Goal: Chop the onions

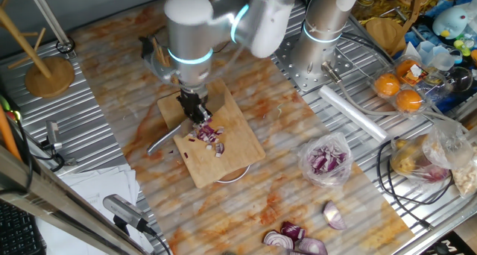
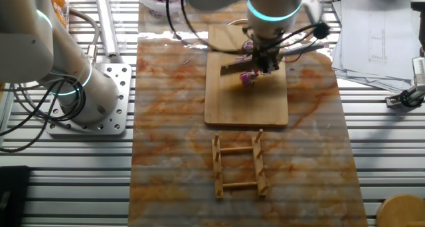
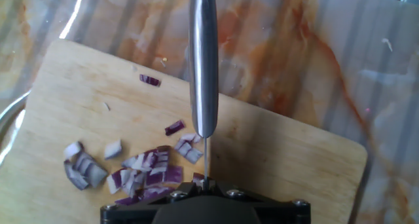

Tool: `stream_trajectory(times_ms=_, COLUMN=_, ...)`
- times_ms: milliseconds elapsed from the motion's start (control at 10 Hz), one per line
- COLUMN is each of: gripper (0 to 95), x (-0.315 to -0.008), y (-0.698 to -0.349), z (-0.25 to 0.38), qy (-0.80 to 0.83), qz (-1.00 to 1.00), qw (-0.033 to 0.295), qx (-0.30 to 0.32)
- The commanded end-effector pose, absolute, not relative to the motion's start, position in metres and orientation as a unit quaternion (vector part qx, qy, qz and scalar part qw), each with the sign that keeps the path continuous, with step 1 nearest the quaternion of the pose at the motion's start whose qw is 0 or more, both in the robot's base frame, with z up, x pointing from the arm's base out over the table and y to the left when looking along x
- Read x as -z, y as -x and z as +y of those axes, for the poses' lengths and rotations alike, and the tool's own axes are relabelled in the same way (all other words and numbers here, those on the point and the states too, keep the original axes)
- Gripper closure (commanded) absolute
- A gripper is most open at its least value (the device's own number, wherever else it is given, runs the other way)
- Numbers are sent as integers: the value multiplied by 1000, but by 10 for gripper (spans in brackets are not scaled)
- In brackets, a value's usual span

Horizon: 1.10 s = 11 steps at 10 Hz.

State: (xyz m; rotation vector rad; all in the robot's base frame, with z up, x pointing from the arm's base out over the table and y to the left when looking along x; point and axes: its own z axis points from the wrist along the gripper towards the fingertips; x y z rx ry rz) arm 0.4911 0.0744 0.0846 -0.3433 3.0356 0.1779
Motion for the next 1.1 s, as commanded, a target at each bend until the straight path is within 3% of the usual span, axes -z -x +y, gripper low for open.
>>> stream_trajectory(times_ms=100, gripper=950, x=-79, y=-493, z=78, qy=106, qz=992, qw=38, qx=-60)
stream_trajectory(times_ms=1100, gripper=950, x=-34, y=-492, z=88, qy=102, qz=992, qw=67, qx=-42)
